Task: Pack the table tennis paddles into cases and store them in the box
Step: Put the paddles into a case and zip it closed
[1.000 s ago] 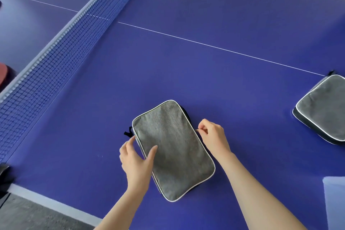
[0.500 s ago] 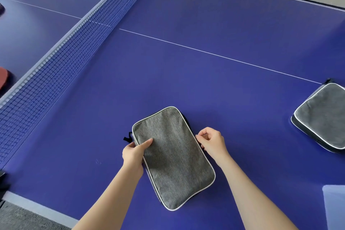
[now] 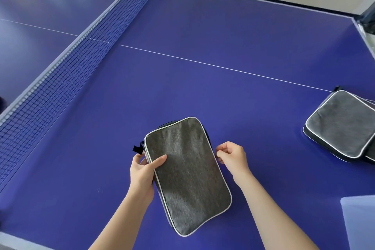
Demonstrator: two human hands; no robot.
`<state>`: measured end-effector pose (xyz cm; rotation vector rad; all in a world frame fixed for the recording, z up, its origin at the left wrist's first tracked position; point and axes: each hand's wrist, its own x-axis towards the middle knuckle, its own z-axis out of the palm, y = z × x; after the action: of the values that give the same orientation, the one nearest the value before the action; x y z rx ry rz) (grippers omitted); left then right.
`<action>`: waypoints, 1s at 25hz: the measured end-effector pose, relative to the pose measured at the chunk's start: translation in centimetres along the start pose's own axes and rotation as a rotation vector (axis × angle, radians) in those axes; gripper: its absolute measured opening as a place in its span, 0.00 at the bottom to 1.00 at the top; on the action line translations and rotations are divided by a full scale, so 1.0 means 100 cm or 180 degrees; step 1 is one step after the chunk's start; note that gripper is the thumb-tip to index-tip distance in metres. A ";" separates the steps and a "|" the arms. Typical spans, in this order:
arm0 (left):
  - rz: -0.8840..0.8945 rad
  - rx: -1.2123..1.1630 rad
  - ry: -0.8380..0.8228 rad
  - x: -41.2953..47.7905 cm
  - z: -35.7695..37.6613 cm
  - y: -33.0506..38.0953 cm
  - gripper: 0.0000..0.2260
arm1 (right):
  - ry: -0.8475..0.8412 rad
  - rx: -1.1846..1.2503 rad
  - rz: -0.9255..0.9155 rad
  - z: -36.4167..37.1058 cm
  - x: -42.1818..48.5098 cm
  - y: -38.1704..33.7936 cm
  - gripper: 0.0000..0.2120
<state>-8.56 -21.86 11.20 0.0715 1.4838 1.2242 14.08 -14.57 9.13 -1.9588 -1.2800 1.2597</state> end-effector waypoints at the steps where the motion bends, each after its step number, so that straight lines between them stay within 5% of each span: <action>1: 0.0065 -0.0016 -0.0126 -0.004 0.000 0.003 0.25 | -0.0047 0.0149 -0.0011 -0.008 -0.004 -0.003 0.09; 5: 0.0303 0.0139 -0.0612 -0.027 0.001 0.017 0.21 | -0.0459 0.0039 -0.0047 -0.042 -0.029 -0.009 0.08; 12: 0.0553 0.0673 -0.1307 -0.056 -0.005 0.031 0.30 | -0.0849 -0.0334 0.0237 -0.073 -0.076 -0.008 0.04; 20: 0.1000 0.1090 -0.1812 -0.066 0.003 0.045 0.25 | 0.0222 0.0647 -0.0081 -0.104 -0.122 -0.054 0.07; 25: 0.1275 0.1357 -0.1831 -0.079 0.020 0.047 0.24 | 0.0983 0.0067 -0.0675 -0.111 -0.141 -0.085 0.08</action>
<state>-6.93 -23.54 20.32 0.9660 1.2147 1.0468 18.13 -22.33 26.96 -1.8580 -1.2694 0.8286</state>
